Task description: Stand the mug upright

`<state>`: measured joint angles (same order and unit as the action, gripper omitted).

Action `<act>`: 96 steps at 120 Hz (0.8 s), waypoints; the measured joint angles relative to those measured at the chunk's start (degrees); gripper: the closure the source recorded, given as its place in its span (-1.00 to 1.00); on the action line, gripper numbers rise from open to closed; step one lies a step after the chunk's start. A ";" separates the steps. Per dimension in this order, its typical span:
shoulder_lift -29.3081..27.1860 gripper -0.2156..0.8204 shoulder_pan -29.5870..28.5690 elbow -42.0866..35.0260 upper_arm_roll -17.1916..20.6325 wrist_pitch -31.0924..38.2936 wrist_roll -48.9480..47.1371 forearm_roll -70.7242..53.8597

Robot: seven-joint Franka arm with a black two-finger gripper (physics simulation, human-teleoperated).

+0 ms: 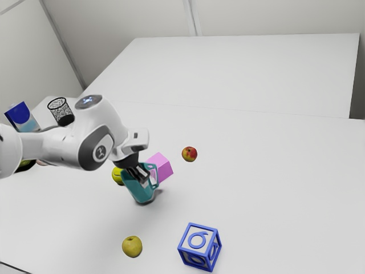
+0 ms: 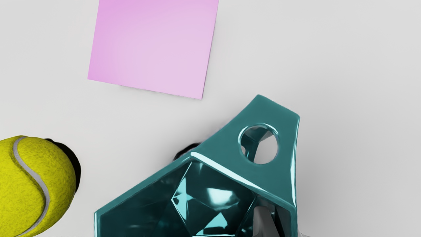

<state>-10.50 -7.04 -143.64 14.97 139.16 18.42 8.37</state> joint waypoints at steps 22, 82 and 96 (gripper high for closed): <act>0.81 0.61 0.00 -0.08 -0.01 0.60 -0.57 0.37; 2.22 -0.47 0.16 14.94 0.09 -8.27 -0.99 0.97; 6.17 -0.52 0.27 25.29 -0.58 -15.08 -1.06 1.04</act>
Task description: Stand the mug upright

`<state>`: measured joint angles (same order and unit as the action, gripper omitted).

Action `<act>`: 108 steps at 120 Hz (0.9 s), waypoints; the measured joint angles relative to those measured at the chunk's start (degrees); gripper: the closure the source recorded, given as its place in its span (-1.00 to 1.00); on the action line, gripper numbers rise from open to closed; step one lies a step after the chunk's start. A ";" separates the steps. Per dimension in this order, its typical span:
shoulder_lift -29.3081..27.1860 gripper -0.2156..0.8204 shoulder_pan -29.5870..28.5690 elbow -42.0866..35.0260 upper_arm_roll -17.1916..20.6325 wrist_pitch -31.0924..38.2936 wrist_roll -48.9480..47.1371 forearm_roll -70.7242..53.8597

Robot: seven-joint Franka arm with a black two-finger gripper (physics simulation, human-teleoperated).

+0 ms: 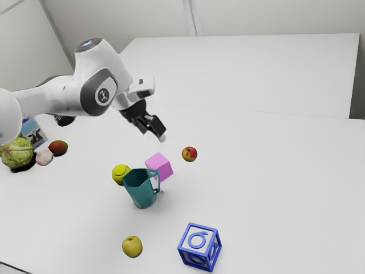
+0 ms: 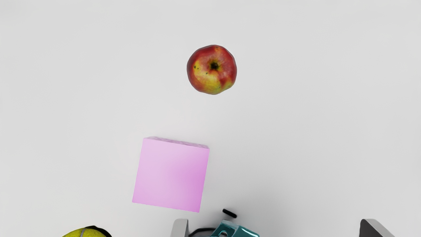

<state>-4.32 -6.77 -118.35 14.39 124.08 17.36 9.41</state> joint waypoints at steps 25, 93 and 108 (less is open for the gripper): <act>10.51 -0.56 0.53 21.54 -4.11 -13.05 -0.58 -1.83; 15.30 -0.58 0.01 38.50 -6.04 -32.05 -1.52 -6.63; 15.26 -0.58 0.00 38.47 -6.15 -32.93 -1.66 -6.60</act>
<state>10.94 -6.77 -79.87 8.24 91.14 15.70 2.81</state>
